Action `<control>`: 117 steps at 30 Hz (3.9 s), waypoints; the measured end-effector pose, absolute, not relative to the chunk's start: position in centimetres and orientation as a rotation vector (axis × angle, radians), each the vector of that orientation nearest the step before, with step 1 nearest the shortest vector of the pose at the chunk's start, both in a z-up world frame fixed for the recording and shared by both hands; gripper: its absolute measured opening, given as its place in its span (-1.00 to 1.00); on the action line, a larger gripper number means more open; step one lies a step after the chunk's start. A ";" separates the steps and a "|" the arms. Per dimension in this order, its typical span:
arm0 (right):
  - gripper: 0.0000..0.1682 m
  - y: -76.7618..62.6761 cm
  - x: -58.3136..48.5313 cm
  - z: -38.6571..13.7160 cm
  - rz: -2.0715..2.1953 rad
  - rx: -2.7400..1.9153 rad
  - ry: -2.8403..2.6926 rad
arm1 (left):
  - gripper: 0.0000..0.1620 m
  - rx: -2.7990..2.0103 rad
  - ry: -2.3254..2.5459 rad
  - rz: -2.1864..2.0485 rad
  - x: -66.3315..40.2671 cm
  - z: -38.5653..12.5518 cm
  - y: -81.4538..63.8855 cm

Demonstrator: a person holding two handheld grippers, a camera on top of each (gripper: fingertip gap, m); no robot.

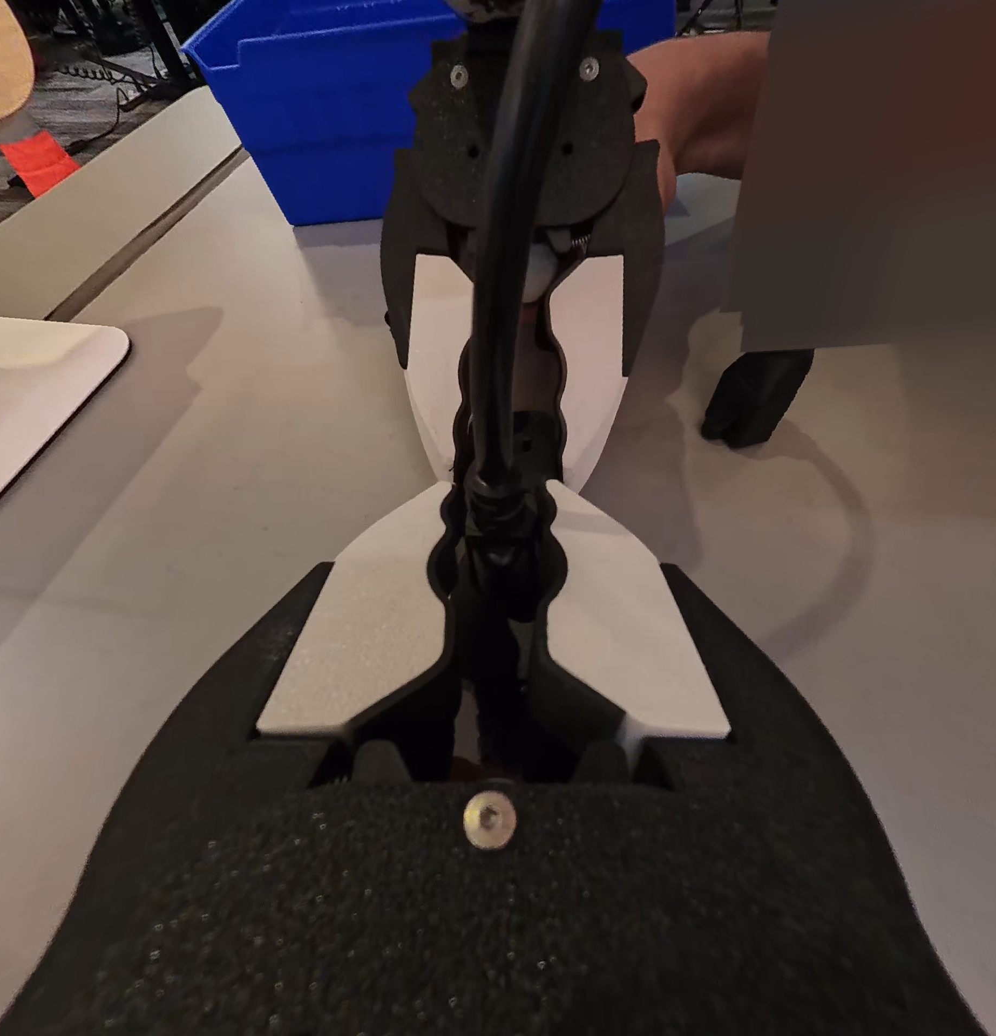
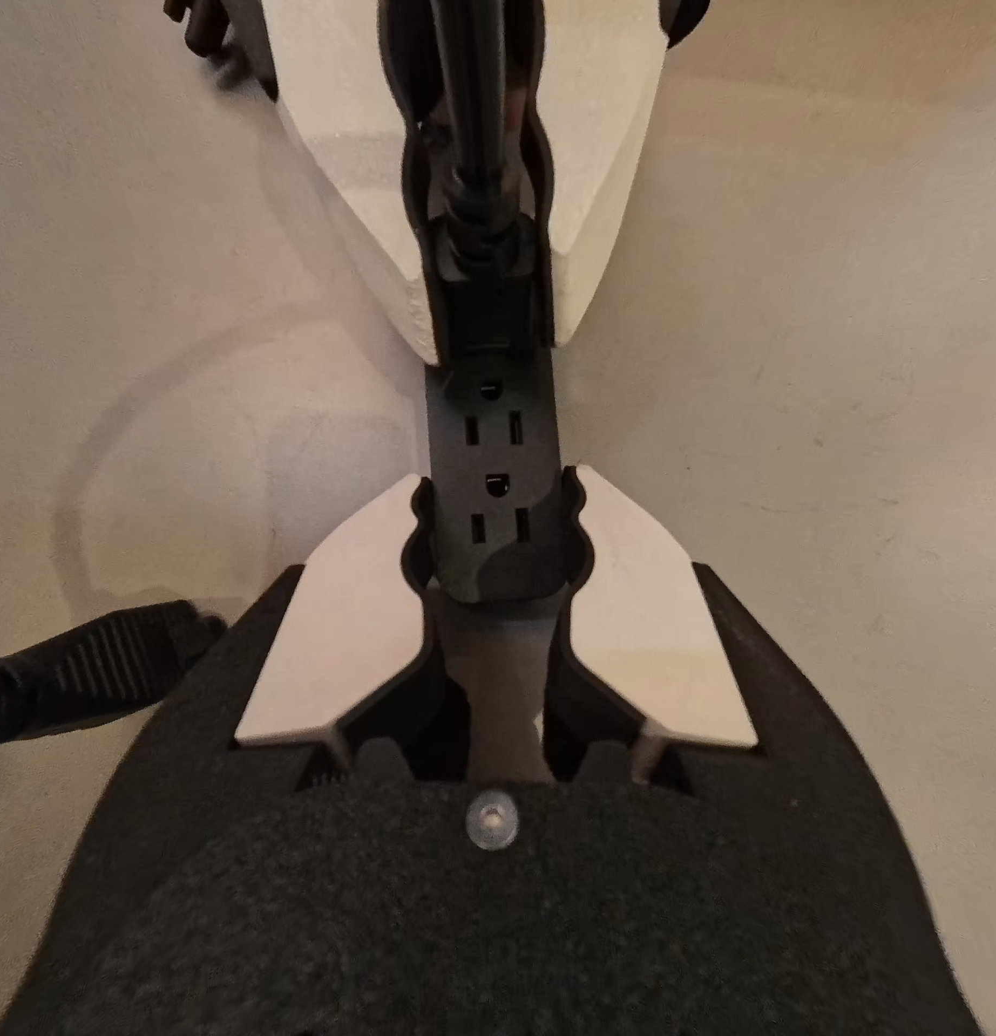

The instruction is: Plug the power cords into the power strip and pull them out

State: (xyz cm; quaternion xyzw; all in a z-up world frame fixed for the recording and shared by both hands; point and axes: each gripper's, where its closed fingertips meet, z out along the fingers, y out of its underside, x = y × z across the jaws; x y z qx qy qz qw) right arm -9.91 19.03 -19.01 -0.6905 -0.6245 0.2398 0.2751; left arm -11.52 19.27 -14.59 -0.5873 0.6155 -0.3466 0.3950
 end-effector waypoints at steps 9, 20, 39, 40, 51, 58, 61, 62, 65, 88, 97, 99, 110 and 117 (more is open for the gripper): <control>-0.46 19.0 -10.2 -19.2 0.628 -1.871 -1.677 | -0.68 -1.475 1.640 -0.809 -12.2 -15.3 19.2; -0.46 19.1 -10.2 -19.1 0.630 -1.889 -1.662 | -0.69 -1.486 1.626 -0.801 -13.0 -15.7 19.4; -0.47 19.3 -9.9 -18.6 0.701 -1.799 -1.633 | -0.72 -1.558 1.492 -0.925 -11.9 -14.4 19.4; -0.48 19.2 -9.7 -18.6 0.734 -1.800 -1.627 | -0.72 -1.565 1.490 -0.926 -11.8 -14.4 19.5; -0.66 19.3 -10.9 -13.2 1.000 -1.738 -1.397 | -0.69 -1.457 1.555 -0.773 -11.5 -14.8 20.1; -0.67 20.1 -11.8 -17.0 0.654 -1.778 -1.555 | -0.69 -1.464 1.572 -0.753 -11.7 -15.2 20.1; -1.00 20.5 -11.5 -17.3 0.530 -1.757 -1.626 | -0.69 -1.484 1.571 -0.752 -11.7 -15.4 20.3; -1.00 20.5 -11.6 -17.3 0.530 -1.749 -1.636 | -0.69 -1.487 1.573 -0.765 -11.7 -15.4 20.3; -1.00 20.4 -11.7 -17.2 0.576 -1.737 -1.662 | -0.69 -1.480 1.594 -0.781 -11.8 -15.4 20.2; -0.97 20.3 -11.6 -17.5 0.642 -1.901 -1.765 | -0.75 -1.537 1.597 -0.859 -12.3 -15.4 20.1; -0.97 20.4 -11.8 -17.5 0.657 -1.879 -1.751 | -0.76 -1.549 1.580 -0.872 -12.1 -15.3 20.2; -0.97 20.4 -11.7 -17.5 0.642 -1.882 -1.756 | -0.76 -1.555 1.575 -0.879 -12.1 -15.3 20.3; -0.97 20.6 -11.7 -17.3 0.639 -1.895 -1.748 | -0.77 -1.576 1.523 -0.920 -12.0 -14.8 20.4; -0.97 20.6 -11.8 -17.1 0.643 -1.890 -1.740 | -0.78 -1.575 1.494 -0.953 -12.0 -14.5 20.4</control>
